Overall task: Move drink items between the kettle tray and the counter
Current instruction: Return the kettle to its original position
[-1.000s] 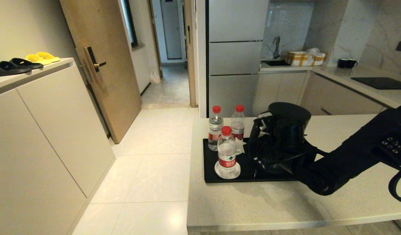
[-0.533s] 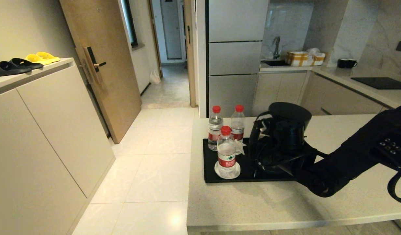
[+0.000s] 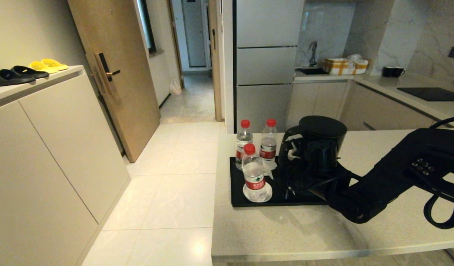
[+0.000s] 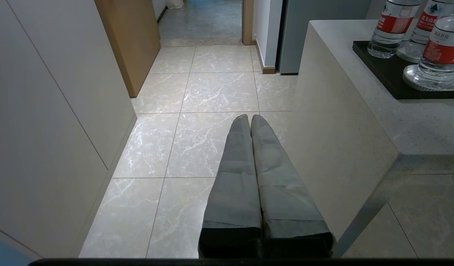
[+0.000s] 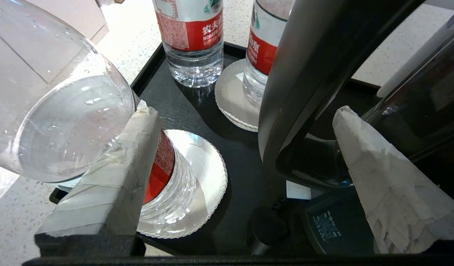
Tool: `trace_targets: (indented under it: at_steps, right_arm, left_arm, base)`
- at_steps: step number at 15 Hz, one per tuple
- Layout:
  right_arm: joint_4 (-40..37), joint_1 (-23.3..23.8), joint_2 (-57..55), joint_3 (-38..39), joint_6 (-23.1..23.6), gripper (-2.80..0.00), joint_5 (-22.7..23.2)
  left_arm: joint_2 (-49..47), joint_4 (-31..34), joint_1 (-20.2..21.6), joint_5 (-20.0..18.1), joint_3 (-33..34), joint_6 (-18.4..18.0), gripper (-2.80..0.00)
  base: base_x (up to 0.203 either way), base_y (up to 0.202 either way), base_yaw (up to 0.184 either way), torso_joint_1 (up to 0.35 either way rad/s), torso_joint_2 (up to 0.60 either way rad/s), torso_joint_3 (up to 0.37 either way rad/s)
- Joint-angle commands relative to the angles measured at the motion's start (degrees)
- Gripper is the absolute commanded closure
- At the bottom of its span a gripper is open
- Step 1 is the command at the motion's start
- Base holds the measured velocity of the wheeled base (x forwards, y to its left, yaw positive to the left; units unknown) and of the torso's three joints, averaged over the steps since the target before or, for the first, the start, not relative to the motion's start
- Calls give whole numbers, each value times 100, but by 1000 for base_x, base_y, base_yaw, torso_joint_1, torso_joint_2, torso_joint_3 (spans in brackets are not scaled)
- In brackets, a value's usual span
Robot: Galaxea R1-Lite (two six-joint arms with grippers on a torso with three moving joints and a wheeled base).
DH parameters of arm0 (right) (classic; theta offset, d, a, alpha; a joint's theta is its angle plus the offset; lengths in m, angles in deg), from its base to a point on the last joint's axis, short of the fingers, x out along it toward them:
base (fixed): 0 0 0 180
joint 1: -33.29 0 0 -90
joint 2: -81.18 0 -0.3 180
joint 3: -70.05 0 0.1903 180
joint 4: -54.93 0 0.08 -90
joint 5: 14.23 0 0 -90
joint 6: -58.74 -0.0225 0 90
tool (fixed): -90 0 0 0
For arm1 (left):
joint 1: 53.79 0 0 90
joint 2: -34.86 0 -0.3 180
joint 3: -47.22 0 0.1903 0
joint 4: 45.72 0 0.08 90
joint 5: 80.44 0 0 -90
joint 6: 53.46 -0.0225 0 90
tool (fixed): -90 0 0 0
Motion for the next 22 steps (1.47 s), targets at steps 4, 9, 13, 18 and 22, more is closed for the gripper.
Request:
trace_targets:
  at_steps: [4,9,13,18,22]
  right_arm:
    - [42,6,26,78,-68,-280,-1]
    - [42,14,95,124,-230,-280,2]
    - [57,20,171,332,-271,-280,-1]
    - [455,113,189,545,-317,-280,189]
    - [442,295,228,615,-441,-280,749]
  left_arm:
    - [-7,3,2,-2,1,-2,0]
    - [-7,3,2,6,1,-2,0]
    - [-7,3,2,6,1,-2,0]
    - [1,3,2,0,1,-2,0]
    - [-7,3,2,5,1,-2,0]
  base:
    - [0,0,0,0,0,0]
    - [0,0,0,0,0,0]
    - [0,0,0,0,0,0]
    - [0,0,0,0,0,0]
    - [0,0,0,0,0,0]
